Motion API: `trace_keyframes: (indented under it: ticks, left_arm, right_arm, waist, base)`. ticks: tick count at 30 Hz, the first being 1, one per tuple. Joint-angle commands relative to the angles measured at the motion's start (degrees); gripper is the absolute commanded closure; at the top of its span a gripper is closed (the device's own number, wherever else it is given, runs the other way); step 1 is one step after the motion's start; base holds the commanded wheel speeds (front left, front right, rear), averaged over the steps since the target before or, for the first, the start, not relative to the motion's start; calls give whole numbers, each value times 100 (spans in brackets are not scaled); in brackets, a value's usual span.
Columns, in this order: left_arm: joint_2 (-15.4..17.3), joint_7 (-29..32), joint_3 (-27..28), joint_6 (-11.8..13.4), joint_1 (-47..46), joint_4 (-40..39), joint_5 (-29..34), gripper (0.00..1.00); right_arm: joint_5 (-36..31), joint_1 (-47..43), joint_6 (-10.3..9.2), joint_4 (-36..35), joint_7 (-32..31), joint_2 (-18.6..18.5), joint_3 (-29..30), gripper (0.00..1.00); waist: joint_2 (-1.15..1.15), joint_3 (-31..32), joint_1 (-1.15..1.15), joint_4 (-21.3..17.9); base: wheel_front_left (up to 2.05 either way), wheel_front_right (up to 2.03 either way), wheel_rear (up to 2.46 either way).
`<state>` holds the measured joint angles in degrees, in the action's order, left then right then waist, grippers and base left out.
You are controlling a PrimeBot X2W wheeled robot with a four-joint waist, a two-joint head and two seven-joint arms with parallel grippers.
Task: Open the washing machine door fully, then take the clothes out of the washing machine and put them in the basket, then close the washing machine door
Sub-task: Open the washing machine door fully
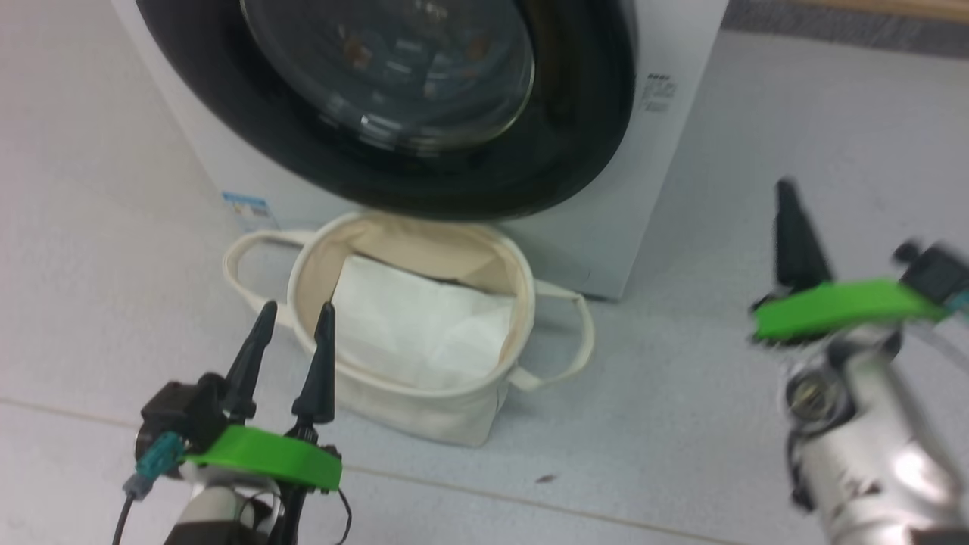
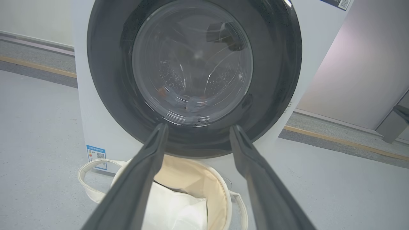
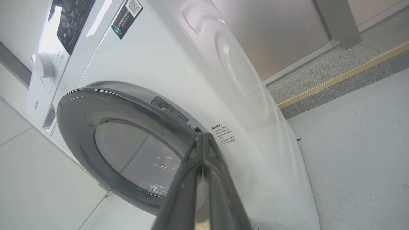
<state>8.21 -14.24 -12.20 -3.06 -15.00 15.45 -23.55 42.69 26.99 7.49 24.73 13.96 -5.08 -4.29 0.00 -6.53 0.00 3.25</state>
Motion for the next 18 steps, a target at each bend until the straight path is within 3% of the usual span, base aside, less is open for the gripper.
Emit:
trace_keyframes:
  ticks: [1, 13, 18]
  left_arm:
    - [47, -68, 203, -30, -346, -185, 11, 0]
    - [-233, -74, 211, -218, -630, -182, 197, 0]
    - [-340, -75, 250, -277, -721, -195, 256, 0]
  right_arm:
    - [204, 377, 0, -132, -109, -176, -127, 100]
    - [2660, 2082, 0, 532, -2210, -1365, -347, 100]
    - [3116, 2712, 0, 906, -2833, -1492, -412, 100]
  waist:
    - [0, -248, 0, 103]
    - [0, -927, 0, 581]
    - [0, -1180, 0, 717]
  base:
    - [0, 0, 0]
    - [0, 0, 0]
    - [0, 0, 0]
